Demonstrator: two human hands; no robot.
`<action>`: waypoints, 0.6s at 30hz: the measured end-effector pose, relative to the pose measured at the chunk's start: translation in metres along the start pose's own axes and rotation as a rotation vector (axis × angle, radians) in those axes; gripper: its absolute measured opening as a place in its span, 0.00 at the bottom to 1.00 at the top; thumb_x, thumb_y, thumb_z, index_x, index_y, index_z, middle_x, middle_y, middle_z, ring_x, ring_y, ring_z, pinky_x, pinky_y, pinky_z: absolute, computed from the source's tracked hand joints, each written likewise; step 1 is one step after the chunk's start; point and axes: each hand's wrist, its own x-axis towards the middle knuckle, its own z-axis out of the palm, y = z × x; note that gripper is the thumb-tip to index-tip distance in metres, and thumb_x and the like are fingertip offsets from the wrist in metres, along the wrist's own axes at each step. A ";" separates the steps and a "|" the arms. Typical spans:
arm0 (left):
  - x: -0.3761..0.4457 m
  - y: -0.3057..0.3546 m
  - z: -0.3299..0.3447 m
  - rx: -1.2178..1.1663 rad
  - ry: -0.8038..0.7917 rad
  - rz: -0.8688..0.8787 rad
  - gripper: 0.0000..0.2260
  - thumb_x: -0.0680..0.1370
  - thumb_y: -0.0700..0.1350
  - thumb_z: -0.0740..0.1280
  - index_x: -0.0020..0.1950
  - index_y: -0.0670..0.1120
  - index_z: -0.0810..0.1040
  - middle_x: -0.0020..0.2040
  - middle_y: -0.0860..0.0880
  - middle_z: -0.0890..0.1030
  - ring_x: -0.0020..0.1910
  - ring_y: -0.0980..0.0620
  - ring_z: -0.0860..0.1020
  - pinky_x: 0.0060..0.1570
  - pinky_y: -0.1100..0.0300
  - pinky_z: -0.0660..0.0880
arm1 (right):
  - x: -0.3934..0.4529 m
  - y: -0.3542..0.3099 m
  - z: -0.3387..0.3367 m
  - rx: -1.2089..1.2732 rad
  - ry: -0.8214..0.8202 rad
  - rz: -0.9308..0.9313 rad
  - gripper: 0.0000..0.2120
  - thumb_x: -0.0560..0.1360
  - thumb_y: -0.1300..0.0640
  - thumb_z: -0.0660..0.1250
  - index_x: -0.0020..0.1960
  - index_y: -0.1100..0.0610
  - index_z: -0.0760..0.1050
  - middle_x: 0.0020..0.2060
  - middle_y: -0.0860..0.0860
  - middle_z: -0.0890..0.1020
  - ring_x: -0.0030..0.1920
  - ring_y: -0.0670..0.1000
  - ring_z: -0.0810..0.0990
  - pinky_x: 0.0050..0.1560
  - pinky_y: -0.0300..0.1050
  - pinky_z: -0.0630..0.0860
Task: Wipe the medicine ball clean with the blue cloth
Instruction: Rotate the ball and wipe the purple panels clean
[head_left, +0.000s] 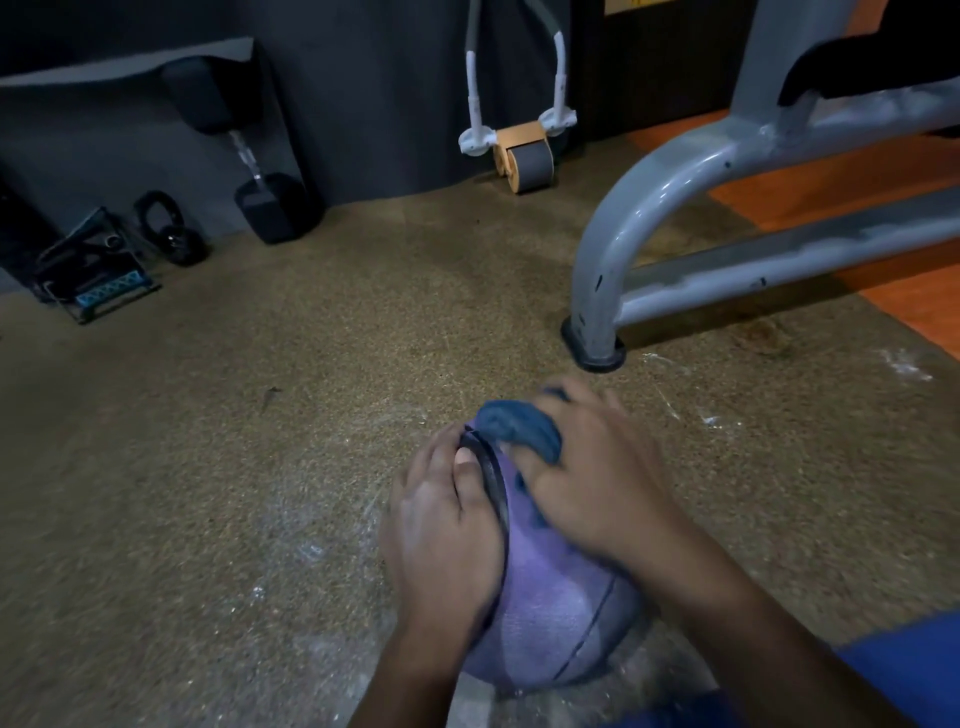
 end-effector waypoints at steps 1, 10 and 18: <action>-0.004 0.002 0.001 0.032 0.013 -0.015 0.28 0.77 0.58 0.46 0.71 0.53 0.73 0.71 0.56 0.73 0.70 0.53 0.68 0.70 0.48 0.63 | 0.014 0.006 0.001 0.048 0.004 0.040 0.16 0.73 0.40 0.60 0.56 0.45 0.77 0.57 0.42 0.74 0.57 0.54 0.74 0.56 0.52 0.73; -0.014 0.024 0.010 0.080 0.076 0.164 0.22 0.77 0.48 0.50 0.67 0.55 0.75 0.66 0.57 0.77 0.70 0.48 0.71 0.69 0.41 0.66 | 0.037 0.051 0.009 0.413 0.153 0.378 0.10 0.74 0.44 0.66 0.49 0.48 0.81 0.46 0.49 0.84 0.48 0.54 0.81 0.50 0.49 0.75; -0.017 0.027 0.008 0.017 0.132 0.064 0.20 0.75 0.51 0.49 0.56 0.55 0.78 0.57 0.57 0.81 0.61 0.48 0.76 0.60 0.40 0.71 | -0.059 0.021 0.019 0.072 0.310 -0.043 0.23 0.69 0.38 0.61 0.62 0.43 0.76 0.63 0.44 0.74 0.59 0.51 0.73 0.57 0.48 0.73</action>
